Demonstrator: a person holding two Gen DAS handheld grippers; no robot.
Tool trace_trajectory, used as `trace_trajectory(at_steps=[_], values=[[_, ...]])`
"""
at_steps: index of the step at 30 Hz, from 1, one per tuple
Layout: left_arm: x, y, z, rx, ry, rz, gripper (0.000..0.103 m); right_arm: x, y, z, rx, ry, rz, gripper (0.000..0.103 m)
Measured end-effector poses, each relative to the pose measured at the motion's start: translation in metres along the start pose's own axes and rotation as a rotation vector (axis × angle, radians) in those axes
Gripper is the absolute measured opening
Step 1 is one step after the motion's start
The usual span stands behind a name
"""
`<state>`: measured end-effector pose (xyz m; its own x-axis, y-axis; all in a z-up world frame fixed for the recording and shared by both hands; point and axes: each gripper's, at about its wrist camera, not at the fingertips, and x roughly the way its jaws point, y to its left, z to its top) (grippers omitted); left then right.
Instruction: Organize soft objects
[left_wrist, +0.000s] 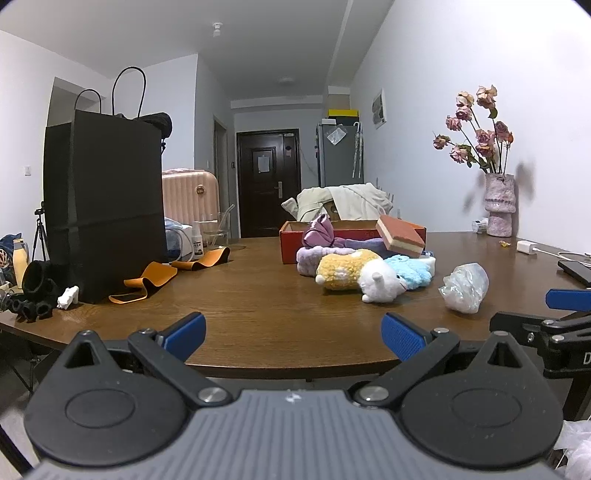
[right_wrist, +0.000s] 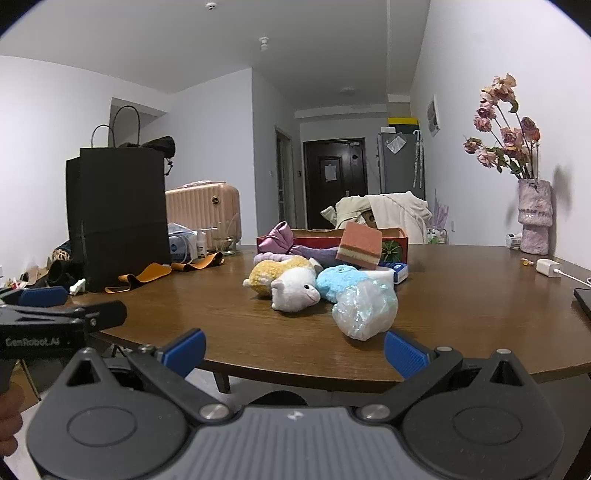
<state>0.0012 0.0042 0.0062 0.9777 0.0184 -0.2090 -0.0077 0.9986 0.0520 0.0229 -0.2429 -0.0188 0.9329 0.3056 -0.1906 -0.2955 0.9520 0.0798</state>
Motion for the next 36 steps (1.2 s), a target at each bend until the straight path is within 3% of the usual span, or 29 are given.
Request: trace_trajectory(at_steps=[36], values=[[-0.0009,-0.0005,0.0033,0.002,0.0,-0.002,0.103,0.0016,0.0018,-0.0029,0.003,0.013,0.005,0.103]])
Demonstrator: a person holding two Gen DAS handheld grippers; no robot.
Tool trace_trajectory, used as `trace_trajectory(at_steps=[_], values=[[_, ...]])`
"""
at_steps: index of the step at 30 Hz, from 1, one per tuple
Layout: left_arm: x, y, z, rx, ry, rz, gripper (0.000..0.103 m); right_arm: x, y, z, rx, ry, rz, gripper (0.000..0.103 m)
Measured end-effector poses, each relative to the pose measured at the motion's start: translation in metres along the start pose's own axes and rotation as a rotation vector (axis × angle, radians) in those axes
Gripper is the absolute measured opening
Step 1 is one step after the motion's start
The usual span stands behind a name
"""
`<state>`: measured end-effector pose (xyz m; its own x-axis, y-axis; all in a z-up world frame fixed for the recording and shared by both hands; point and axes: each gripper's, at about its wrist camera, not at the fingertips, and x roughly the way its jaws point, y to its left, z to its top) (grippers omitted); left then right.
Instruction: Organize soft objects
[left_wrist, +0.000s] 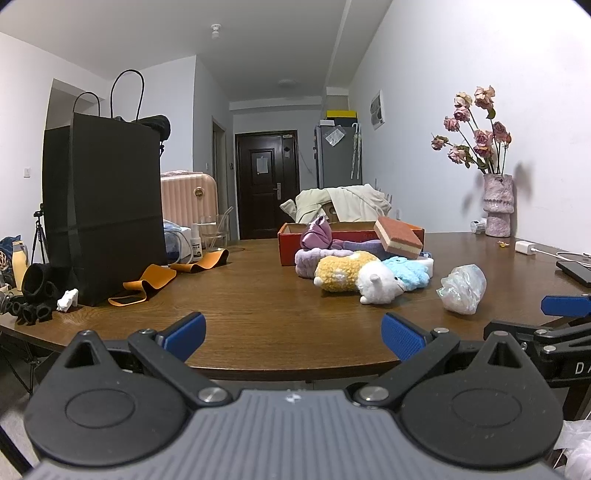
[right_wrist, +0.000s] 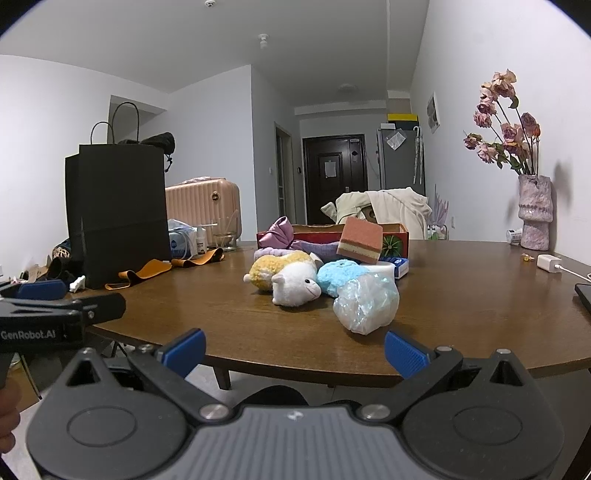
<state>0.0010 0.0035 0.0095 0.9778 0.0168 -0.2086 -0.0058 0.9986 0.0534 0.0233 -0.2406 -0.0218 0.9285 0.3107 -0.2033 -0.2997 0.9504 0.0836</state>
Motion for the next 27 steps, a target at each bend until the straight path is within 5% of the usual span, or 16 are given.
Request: trace_trajectory(at_steps=[27], values=[[0.0007,0.0004,0.0022,0.0,-0.001,0.003,0.103,0.0029,-0.0018,-0.0001,0.007,0.016,0.003,0.103]])
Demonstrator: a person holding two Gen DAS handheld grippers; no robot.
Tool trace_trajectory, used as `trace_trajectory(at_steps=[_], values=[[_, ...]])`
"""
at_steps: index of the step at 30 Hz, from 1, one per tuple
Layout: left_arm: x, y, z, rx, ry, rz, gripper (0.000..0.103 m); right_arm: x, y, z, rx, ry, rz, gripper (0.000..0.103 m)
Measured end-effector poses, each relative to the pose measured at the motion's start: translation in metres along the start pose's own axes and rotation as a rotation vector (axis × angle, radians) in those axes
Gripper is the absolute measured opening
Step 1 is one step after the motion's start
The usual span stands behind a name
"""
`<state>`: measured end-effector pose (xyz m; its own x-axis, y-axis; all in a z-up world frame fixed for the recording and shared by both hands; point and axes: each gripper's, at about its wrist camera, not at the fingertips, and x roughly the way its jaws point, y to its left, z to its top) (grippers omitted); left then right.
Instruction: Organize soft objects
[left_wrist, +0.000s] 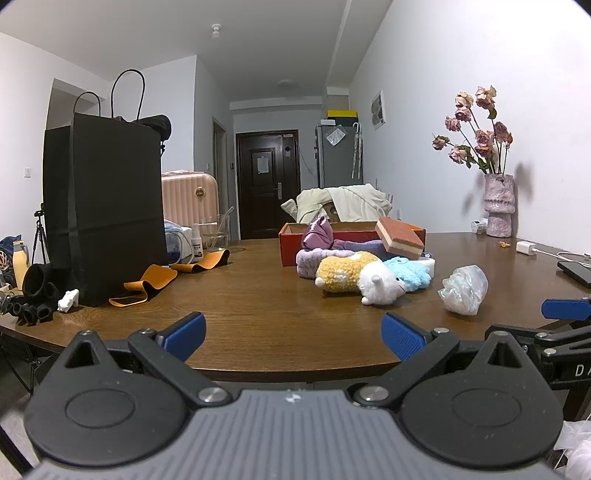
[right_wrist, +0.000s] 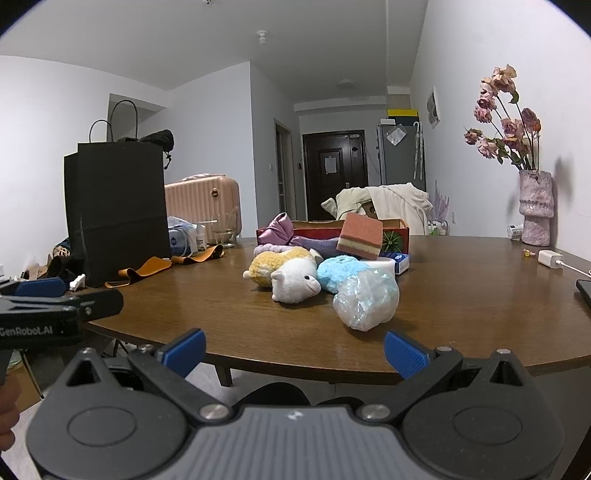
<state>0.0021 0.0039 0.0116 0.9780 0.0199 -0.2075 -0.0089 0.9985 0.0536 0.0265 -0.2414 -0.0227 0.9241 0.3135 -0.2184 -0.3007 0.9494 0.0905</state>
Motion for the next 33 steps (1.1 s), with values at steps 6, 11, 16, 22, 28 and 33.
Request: trace_trajectory(at_steps=[6,11,16,22,28,33], values=[[0.001,0.0,0.0,0.001,-0.001,0.0,0.103,-0.001,-0.002,0.0,0.003,-0.001,0.0,0.103],[0.009,-0.002,0.003,0.002,0.002,-0.013,0.103,0.006,-0.006,0.003,0.004,0.015,-0.021,0.103],[0.035,-0.001,0.01,-0.029,0.064,-0.063,0.103,0.023,-0.015,0.012,-0.008,0.02,-0.027,0.102],[0.062,-0.011,0.02,-0.02,0.065,-0.058,0.103,0.051,-0.029,0.022,0.006,0.052,-0.003,0.096],[0.102,-0.025,0.035,-0.01,0.093,-0.085,0.103,0.069,-0.052,0.038,0.057,0.04,0.003,0.073],[0.148,-0.019,0.051,-0.033,0.131,-0.064,0.103,0.088,-0.058,0.048,0.07,0.078,0.143,0.057]])
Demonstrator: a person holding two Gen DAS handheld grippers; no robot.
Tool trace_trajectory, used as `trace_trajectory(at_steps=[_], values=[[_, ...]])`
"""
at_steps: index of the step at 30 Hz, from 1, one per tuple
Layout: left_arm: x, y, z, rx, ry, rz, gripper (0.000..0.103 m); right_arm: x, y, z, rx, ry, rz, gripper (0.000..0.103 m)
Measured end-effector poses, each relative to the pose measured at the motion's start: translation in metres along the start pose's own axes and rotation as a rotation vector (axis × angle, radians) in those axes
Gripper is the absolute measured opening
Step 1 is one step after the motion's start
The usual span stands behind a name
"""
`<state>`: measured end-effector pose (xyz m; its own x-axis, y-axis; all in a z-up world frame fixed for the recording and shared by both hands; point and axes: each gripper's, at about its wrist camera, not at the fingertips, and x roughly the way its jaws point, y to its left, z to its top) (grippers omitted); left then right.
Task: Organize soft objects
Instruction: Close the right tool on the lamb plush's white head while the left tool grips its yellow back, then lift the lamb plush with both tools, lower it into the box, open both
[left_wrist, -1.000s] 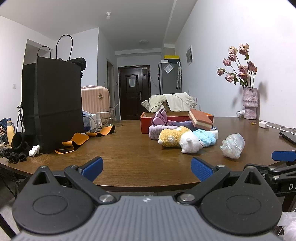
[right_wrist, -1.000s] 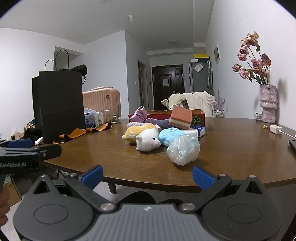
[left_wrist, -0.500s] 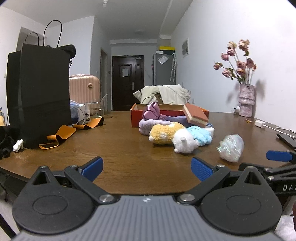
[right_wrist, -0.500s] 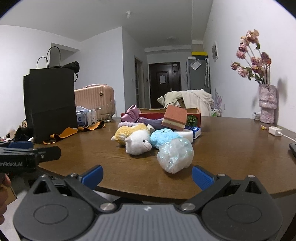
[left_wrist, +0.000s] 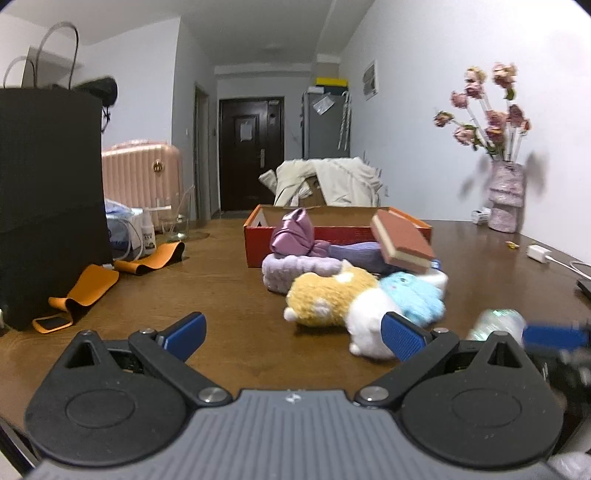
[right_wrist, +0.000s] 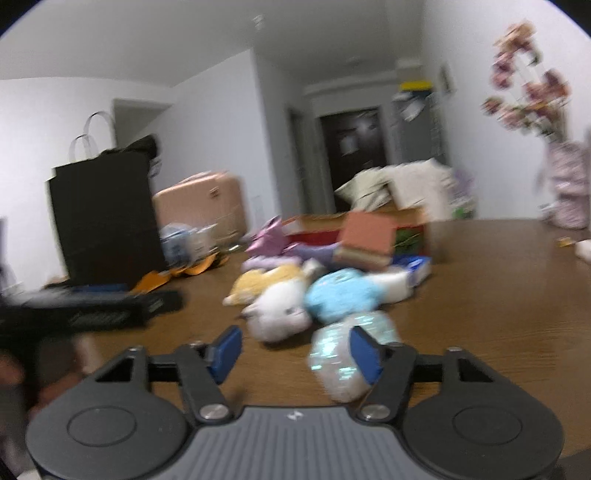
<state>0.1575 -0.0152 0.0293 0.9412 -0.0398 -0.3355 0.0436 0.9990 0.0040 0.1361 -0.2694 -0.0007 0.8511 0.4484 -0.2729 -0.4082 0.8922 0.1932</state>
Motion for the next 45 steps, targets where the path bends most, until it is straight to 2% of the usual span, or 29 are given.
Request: trace_trajectory(at_steps=[3,7,11,12,15,19,20,22,25,32,38,41,45], values=[[0.025,0.007,0.008,-0.012,0.037,-0.023,0.103,0.022,-0.002,0.001,-0.003,0.068,0.041,0.055],[0.06,0.017,0.019,-0.026,0.076,-0.087,0.102,0.054,-0.009,0.014,0.009,0.096,-0.065,0.058],[0.098,0.032,0.028,-0.087,0.147,-0.182,0.096,0.08,-0.007,0.034,0.014,0.104,0.022,0.058],[0.108,0.036,0.03,-0.108,0.17,-0.213,0.094,0.089,-0.003,0.037,0.001,0.121,0.037,0.062],[0.134,0.045,0.032,-0.158,0.222,-0.301,0.084,0.115,0.01,0.042,-0.032,0.166,0.034,0.065],[0.156,0.054,0.032,-0.215,0.276,-0.412,0.059,0.141,0.018,0.042,-0.038,0.208,0.012,0.065],[0.158,0.054,0.031,-0.225,0.289,-0.428,0.058,0.145,0.018,0.041,-0.032,0.22,0.005,0.064],[0.156,0.052,0.029,-0.217,0.283,-0.433,0.056,0.148,0.017,0.039,-0.016,0.228,-0.009,0.056],[0.148,0.054,0.03,-0.216,0.278,-0.434,0.053,0.142,0.017,0.038,0.001,0.227,-0.014,0.052],[0.108,0.056,0.041,-0.234,0.211,-0.441,0.051,0.108,0.029,0.047,-0.022,0.187,-0.002,0.051],[0.086,0.046,0.075,-0.225,0.129,-0.453,0.051,0.08,0.035,0.076,-0.072,0.105,0.001,0.051],[0.1,0.037,0.107,-0.226,0.111,-0.477,0.051,0.08,0.024,0.103,-0.084,0.067,0.001,0.05],[0.152,0.02,0.159,-0.223,0.107,-0.528,0.051,0.1,-0.008,0.153,-0.105,0.03,-0.023,0.049]])
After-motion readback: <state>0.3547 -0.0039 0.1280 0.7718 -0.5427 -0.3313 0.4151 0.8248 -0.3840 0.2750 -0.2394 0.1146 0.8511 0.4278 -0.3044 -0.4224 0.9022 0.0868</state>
